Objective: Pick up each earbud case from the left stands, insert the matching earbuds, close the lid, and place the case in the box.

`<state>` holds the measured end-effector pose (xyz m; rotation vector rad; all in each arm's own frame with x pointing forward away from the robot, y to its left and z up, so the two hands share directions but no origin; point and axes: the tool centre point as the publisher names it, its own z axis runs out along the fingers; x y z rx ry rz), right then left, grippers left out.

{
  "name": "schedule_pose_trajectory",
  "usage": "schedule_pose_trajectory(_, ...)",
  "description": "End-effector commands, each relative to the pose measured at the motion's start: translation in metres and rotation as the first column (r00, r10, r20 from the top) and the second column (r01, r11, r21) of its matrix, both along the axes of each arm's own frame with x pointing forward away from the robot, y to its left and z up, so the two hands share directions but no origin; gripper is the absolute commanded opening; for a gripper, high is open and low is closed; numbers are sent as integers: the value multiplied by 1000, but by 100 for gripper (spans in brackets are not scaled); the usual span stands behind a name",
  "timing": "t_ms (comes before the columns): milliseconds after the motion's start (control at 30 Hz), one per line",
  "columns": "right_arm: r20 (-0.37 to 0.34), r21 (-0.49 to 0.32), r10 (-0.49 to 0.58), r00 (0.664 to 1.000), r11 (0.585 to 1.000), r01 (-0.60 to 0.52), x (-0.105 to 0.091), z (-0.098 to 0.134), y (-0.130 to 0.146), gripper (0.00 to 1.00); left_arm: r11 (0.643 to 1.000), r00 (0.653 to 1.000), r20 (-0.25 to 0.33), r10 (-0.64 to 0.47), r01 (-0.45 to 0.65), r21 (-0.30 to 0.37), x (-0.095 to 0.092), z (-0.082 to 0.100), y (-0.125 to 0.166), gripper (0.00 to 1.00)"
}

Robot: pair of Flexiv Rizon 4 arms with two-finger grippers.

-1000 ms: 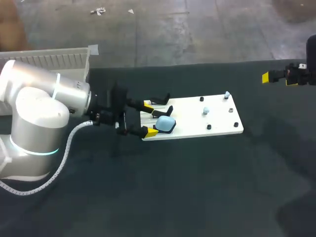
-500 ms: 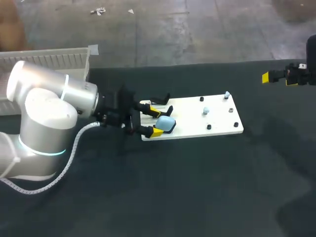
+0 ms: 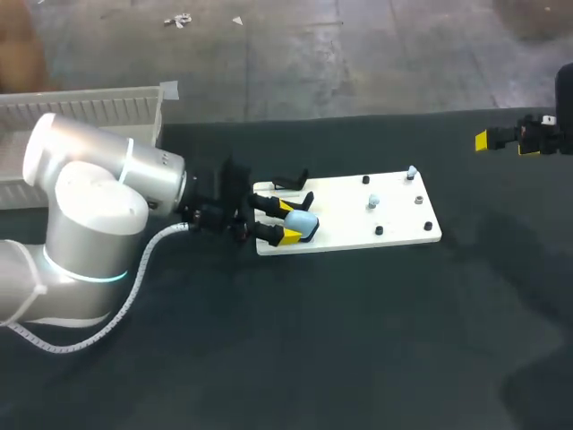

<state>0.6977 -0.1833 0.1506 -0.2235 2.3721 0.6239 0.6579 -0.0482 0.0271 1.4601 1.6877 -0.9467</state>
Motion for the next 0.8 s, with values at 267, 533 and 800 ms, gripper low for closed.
schedule_pose_trajectory(267,0,1,2,1000,1000,-2,1,-1,0,100,1000,1000,-13,-25,25,-10,0,-3,-7,51)
schedule_pose_trajectory(533,0,1,2,1000,1000,-2,1,-1,0,100,999,1000,-11,-29,29,-23,0,-5,-9,58)
schedule_pose_trajectory(800,0,1,2,1000,1000,-2,1,-1,0,100,998,999,7,-38,39,-58,0,-8,-8,58)
